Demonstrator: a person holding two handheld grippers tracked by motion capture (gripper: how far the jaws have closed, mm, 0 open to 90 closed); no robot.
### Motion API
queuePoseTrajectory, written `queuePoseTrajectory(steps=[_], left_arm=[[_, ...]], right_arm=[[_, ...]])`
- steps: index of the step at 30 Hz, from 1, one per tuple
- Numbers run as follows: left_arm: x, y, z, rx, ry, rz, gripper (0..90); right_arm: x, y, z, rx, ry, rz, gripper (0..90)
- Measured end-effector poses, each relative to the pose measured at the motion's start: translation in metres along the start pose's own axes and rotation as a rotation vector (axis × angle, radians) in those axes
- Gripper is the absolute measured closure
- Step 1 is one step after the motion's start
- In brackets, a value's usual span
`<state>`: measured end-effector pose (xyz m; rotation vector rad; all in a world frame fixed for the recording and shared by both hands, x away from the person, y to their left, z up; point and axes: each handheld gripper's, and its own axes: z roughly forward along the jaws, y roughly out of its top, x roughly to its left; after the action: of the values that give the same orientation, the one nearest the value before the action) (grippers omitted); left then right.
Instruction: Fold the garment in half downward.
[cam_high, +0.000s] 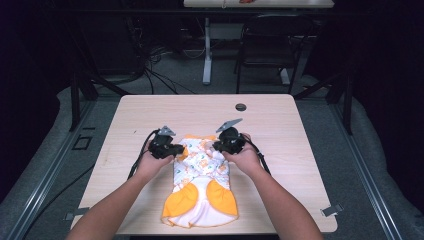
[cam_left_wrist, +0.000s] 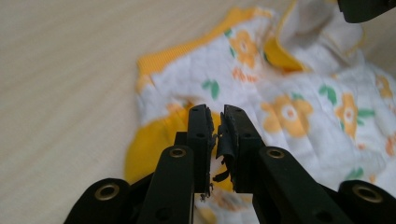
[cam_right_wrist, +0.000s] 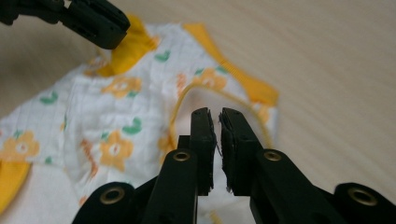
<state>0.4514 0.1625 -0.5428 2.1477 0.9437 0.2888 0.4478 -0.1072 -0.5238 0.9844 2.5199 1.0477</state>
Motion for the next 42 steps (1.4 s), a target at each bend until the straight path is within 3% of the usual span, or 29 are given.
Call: queuePoseTrajectory(steps=[4, 6, 8, 10, 13, 14, 18, 21, 22, 26, 29, 35, 39, 42], left_arm=[[0.010, 0.014, 0.003, -0.018, 0.034, -0.019, 80.1], [0.014, 0.016, 0.006, -0.029, 0.051, -0.032, 79.7], [0.017, 0.015, 0.009, -0.024, 0.043, -0.038, 77.9], [0.019, 0.013, 0.014, -0.009, 0.045, -0.039, 75.1], [0.021, 0.011, 0.019, -0.003, 0.059, -0.051, 70.6], [0.022, 0.010, 0.020, -0.001, 0.053, -0.056, 69.3], [0.024, 0.006, 0.025, 0.009, 0.074, -0.065, 63.4], [0.023, 0.003, 0.027, 0.021, 0.086, -0.080, 59.5], [0.024, 0.002, 0.029, 0.040, 0.091, -0.076, 58.3], [0.025, 0.000, 0.032, 0.039, 0.094, -0.087, 55.3], [0.025, -0.001, 0.034, 0.045, 0.094, -0.089, 54.7], [0.024, -0.006, 0.038, 0.051, 0.093, -0.086, 54.8], [0.024, -0.007, 0.038, 0.046, 0.100, -0.069, 55.4], [0.023, -0.005, 0.037, 0.067, 0.067, -0.069, 62.4]], right_arm=[[-0.017, 0.014, 0.001, -0.042, -0.063, 0.073, 80.6], [-0.025, 0.018, 0.007, -0.029, -0.091, 0.088, 79.2], [-0.030, 0.018, 0.014, -0.029, -0.092, 0.116, 76.7], [-0.033, 0.016, 0.022, -0.013, -0.064, 0.146, 71.8], [-0.032, 0.009, 0.037, 0.035, -0.065, 0.129, 67.9], [-0.032, 0.008, 0.039, 0.073, -0.057, 0.113, 66.2], [-0.030, 0.001, 0.046, 0.131, -0.057, 0.096, 61.1], [-0.027, -0.002, 0.049, 0.107, -0.069, 0.108, 59.7], [-0.027, -0.001, 0.049, 0.129, -0.075, 0.098, 58.4], [-0.026, -0.001, 0.050, 0.137, -0.090, 0.092, 56.0], [-0.028, -0.001, 0.049, 0.131, -0.087, 0.113, 55.6], [-0.032, -0.004, 0.049, 0.160, -0.098, 0.109, 59.7], [-0.030, -0.007, 0.050, 0.143, -0.104, 0.097, 64.9], [-0.030, -0.009, 0.050, 0.128, -0.102, 0.122, 67.5]])
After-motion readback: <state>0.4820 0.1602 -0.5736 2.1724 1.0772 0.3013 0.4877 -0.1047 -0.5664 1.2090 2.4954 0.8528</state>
